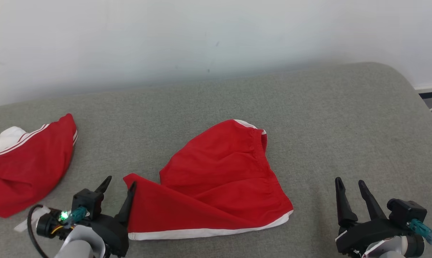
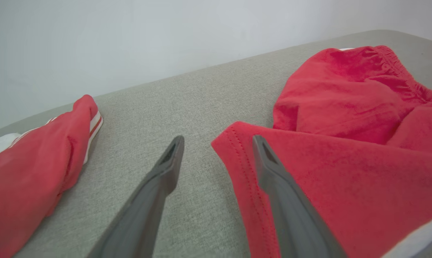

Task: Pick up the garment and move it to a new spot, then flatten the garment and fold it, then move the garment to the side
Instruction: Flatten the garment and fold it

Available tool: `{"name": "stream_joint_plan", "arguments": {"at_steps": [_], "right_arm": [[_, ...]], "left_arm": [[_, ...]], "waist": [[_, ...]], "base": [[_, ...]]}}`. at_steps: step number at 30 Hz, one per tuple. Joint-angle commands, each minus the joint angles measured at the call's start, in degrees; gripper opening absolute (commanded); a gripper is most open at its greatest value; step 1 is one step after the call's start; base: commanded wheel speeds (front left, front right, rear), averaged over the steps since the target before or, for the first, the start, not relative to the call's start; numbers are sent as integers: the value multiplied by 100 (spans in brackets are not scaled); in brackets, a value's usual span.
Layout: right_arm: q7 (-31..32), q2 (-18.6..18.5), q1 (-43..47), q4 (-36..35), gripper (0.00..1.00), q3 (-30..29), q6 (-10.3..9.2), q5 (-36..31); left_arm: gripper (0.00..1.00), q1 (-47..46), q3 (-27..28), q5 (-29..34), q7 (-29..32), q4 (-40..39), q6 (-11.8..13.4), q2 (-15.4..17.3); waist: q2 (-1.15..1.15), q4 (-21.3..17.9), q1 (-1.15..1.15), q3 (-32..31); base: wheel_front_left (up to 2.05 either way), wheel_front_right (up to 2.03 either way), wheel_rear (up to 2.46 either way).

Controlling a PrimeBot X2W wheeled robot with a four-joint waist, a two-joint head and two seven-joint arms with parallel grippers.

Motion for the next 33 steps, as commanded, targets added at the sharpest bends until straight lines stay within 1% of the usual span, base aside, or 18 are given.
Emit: {"name": "stream_joint_plan", "arguments": {"at_steps": [1,11,18,20,21,26,33], "right_arm": [[-30,-29,43,12,100,-26,-2,38],[-23,-7,185,-40,100,-127,-2,-24],[0,-6,286,-97,100,-164,-2,-76],[19,-20,293,-114,100,-182,-2,-102],[30,-27,309,-134,100,-202,-2,-108],[46,-87,450,-210,100,-261,-2,-110],[131,-122,707,-449,100,-348,-2,-170]], "left_arm": [[100,163,52,-35,-14,-115,50,-1],[100,1065,453,-81,-15,-1477,254,-164],[100,1795,713,26,-15,-2494,465,-299],[100,1988,804,64,-15,-2742,543,-320],[100,2173,924,69,-16,-2979,637,-356],[100,2643,1231,36,-16,-3336,803,-445],[100,3007,1438,93,-16,-3621,839,-554]], "waist": [[0,74,0,-53],[0,382,0,-219],[0,572,0,-313],[0,620,0,-331],[0,655,0,-356],[0,727,0,-420],[0,764,0,-452]], "base": [[0,0,0],[0,0,0],[0,0,0],[0,0,0],[0,0,0],[0,0,0],[0,0,0]]}}
